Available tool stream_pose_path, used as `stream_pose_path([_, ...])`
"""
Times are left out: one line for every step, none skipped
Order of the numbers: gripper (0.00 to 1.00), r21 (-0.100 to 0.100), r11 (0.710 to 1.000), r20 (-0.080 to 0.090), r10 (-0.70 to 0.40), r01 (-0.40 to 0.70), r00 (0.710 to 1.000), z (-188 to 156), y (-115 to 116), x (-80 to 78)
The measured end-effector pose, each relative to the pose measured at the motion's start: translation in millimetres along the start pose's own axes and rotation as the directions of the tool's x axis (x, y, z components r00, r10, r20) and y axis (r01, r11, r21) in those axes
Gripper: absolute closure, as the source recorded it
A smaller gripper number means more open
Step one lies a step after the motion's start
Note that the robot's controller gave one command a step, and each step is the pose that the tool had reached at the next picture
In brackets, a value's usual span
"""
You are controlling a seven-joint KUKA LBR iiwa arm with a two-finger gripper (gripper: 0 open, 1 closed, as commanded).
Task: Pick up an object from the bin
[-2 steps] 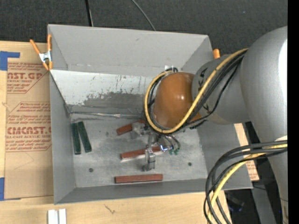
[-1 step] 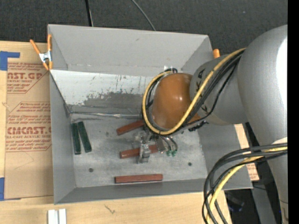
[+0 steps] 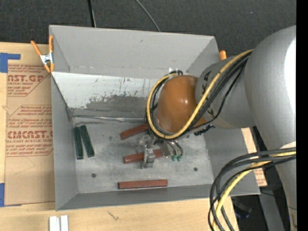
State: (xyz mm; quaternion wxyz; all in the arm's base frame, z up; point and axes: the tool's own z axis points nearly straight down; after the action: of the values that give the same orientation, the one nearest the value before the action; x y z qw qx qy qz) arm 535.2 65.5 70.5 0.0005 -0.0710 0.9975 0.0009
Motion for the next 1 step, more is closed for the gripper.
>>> stream_pose_path([1.00,0.000,1.000,-0.003,0.000,0.000,1.000,-4.4,0.1,1.0])
